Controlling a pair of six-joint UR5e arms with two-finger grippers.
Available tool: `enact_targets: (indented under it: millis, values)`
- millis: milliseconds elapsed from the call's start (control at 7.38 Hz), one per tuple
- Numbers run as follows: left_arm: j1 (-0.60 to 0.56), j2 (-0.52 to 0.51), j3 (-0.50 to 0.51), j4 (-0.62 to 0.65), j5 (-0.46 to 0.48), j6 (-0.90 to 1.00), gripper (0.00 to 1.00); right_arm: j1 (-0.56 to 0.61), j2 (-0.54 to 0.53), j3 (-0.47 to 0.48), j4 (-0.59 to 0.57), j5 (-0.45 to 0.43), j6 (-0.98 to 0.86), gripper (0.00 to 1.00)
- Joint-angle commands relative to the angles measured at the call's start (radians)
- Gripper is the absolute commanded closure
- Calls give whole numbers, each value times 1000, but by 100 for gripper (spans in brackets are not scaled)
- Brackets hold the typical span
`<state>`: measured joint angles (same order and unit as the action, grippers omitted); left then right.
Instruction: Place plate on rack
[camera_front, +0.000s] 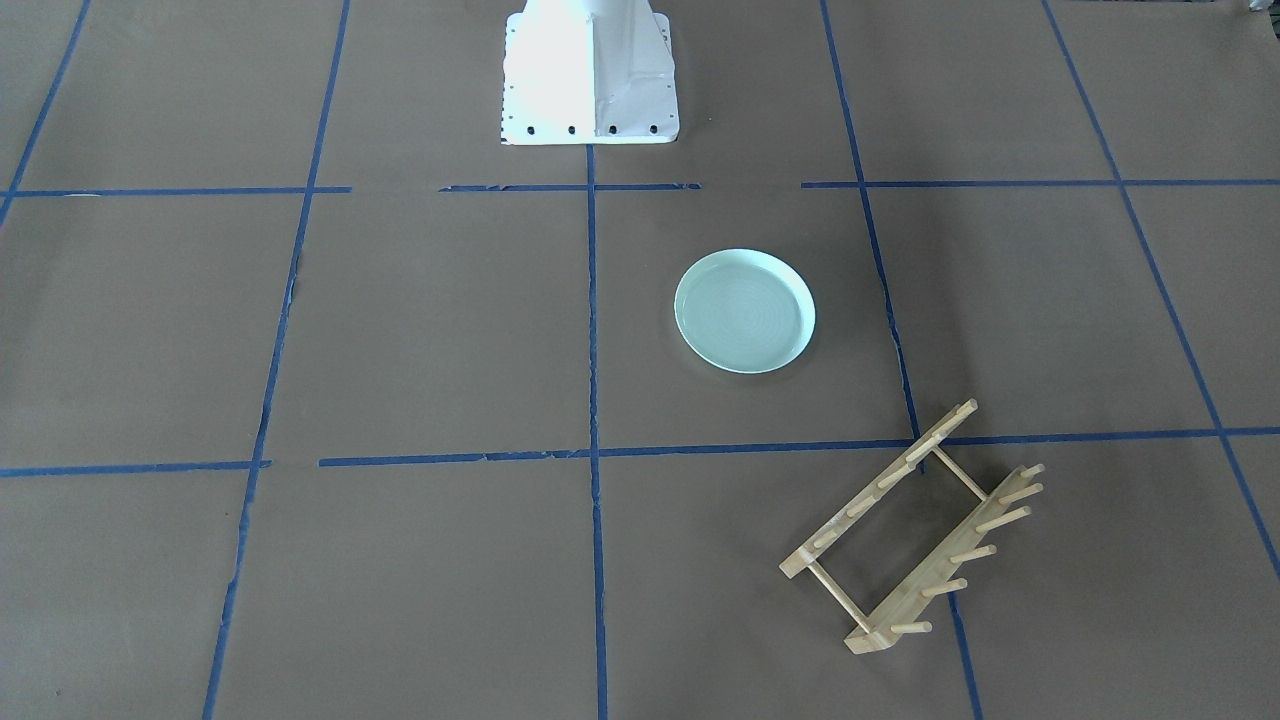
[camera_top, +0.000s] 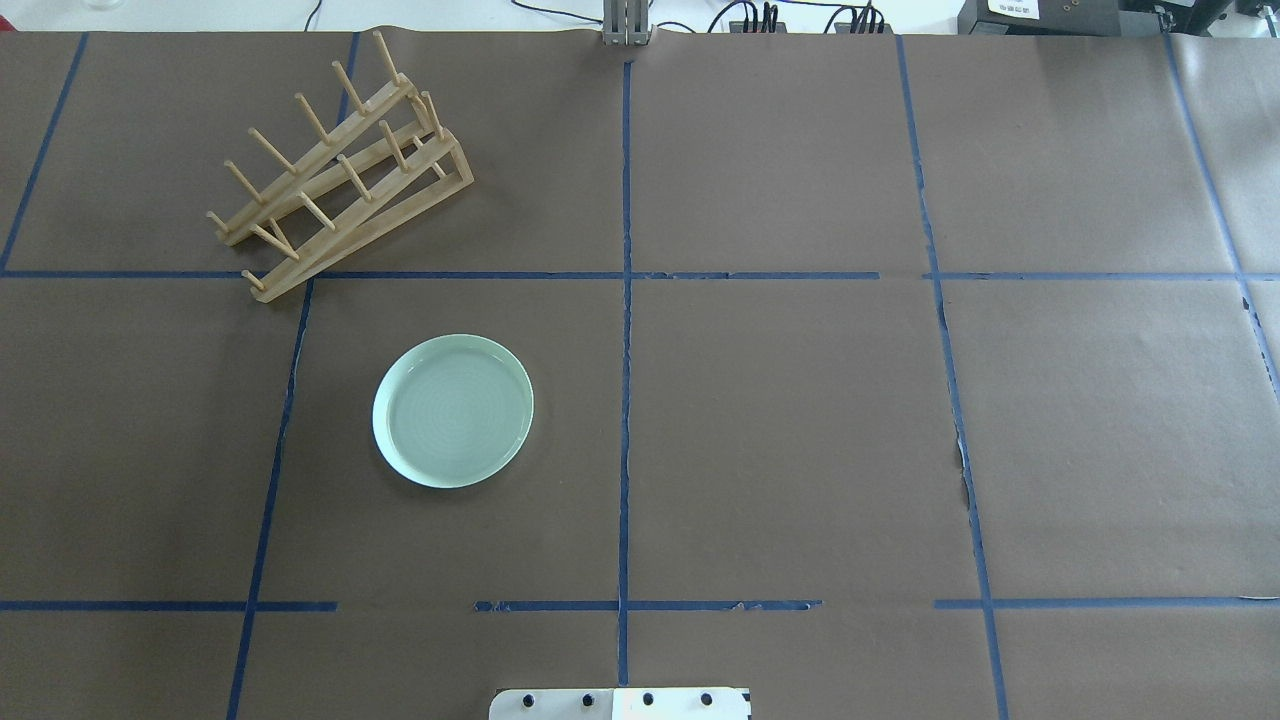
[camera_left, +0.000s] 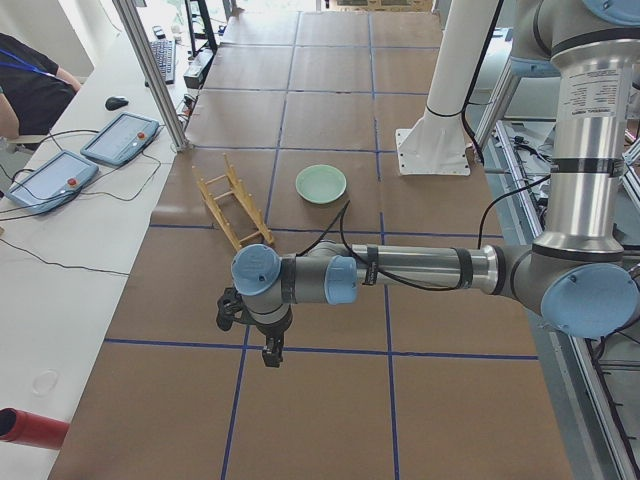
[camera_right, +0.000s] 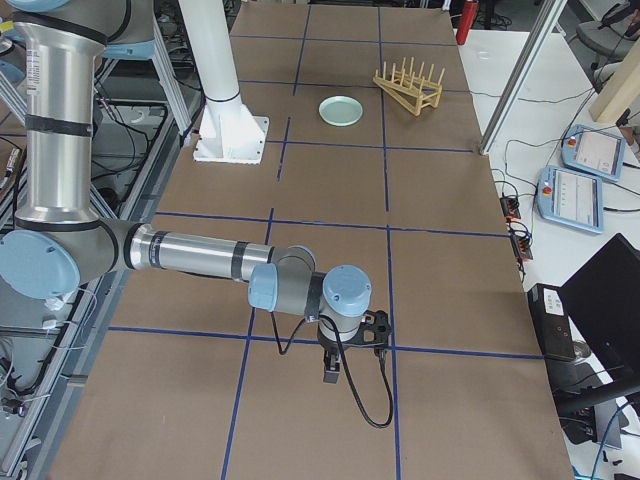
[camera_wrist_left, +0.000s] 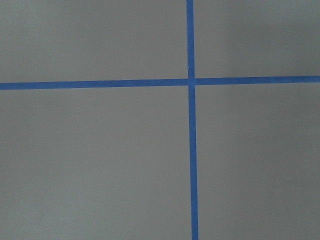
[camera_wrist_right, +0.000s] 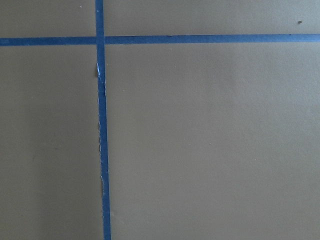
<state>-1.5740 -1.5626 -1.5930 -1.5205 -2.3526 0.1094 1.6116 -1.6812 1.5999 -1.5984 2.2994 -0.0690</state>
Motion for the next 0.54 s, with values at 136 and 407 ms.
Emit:
enact_targets:
  millis: [136,407]
  values:
    - [0,-5,-5,2,3,16,0,-1,0,0,0,0,0,0]
    - [2,-19,-127,0,1,0,0,-1,0,0,0,0,0,0]
